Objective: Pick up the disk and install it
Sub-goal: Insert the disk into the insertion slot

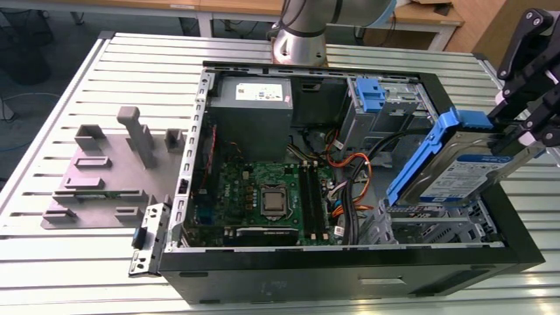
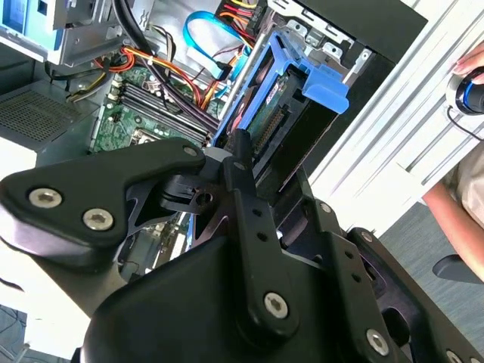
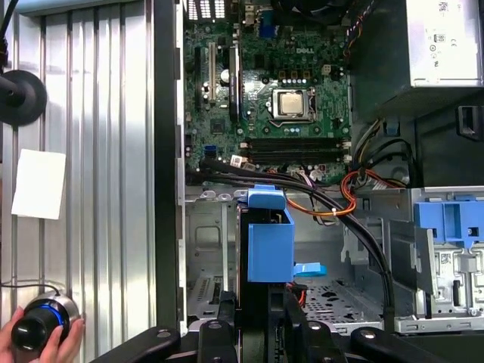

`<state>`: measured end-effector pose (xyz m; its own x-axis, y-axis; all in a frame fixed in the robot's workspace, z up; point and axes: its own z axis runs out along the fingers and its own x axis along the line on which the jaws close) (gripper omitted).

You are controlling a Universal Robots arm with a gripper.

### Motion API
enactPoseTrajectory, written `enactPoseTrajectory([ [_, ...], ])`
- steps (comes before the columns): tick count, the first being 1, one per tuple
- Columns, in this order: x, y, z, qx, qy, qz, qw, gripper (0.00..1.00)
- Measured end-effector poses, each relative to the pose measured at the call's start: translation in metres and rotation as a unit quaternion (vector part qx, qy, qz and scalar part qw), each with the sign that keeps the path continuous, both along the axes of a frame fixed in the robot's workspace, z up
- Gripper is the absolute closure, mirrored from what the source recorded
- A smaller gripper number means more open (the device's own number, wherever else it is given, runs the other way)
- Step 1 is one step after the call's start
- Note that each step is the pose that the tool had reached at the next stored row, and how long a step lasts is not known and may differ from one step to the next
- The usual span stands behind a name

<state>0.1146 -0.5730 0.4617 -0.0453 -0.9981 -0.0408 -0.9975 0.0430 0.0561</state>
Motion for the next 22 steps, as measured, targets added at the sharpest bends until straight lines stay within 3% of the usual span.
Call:
enactPoseTrajectory([
  [16, 0.0001, 0.0, -0.0051, 0.0001, 0.0, -0.002, 1.0, 0.65],
  [22, 0.0, -0.0026, -0.0051, 0.0003, 0.0, -0.002, 1.0, 0.65],
])
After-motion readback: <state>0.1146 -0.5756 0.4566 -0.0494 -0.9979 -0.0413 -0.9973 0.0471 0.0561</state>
